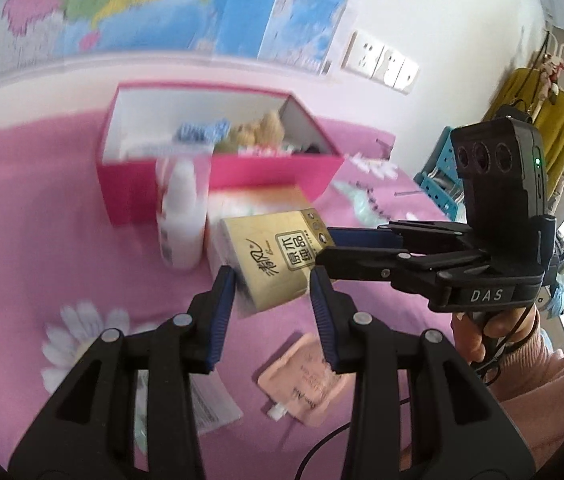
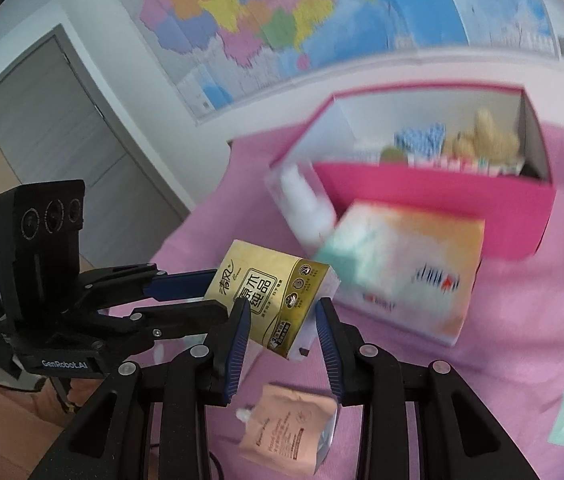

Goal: Organize soft objects
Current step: 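Carry the yellow tissue pack into the shoebox and release it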

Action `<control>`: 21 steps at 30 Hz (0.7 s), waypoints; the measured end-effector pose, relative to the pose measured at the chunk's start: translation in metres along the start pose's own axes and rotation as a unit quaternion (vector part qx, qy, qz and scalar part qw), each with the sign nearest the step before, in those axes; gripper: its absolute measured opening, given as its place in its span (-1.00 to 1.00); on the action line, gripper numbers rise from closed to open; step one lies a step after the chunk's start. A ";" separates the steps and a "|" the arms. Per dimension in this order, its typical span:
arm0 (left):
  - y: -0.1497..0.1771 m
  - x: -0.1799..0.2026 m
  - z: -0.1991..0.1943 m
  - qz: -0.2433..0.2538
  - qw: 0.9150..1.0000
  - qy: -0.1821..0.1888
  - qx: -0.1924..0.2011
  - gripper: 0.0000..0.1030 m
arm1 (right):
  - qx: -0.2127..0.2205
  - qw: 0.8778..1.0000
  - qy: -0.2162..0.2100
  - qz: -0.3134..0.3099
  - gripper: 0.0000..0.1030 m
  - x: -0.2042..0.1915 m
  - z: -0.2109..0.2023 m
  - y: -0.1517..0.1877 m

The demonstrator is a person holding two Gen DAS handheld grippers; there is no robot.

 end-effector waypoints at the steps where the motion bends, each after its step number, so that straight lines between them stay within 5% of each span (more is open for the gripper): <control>1: -0.005 0.002 -0.003 0.006 1.000 -0.001 0.006 -0.22 | 0.006 1.000 0.000 -0.003 -0.33 -0.001 -0.004 -0.004; 11: -0.061 0.003 -0.018 0.037 0.998 -0.022 0.051 -0.22 | 0.061 0.998 0.006 -0.027 -0.33 -0.006 -0.031 -0.058; 21: -0.106 -0.026 0.000 0.030 0.997 -0.051 0.050 -0.22 | 0.081 0.996 0.010 -0.025 -0.33 0.009 -0.019 -0.114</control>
Point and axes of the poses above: each gripper's, at about its wrist camera, not at the fingertips, and z roughly the way its jaws point, x to its right, y to its underside, the point moved 8 cm from there along z, roughly the way its jaws point, and after that the axes turned 3 degrees about -x, right-handed, at the moved point
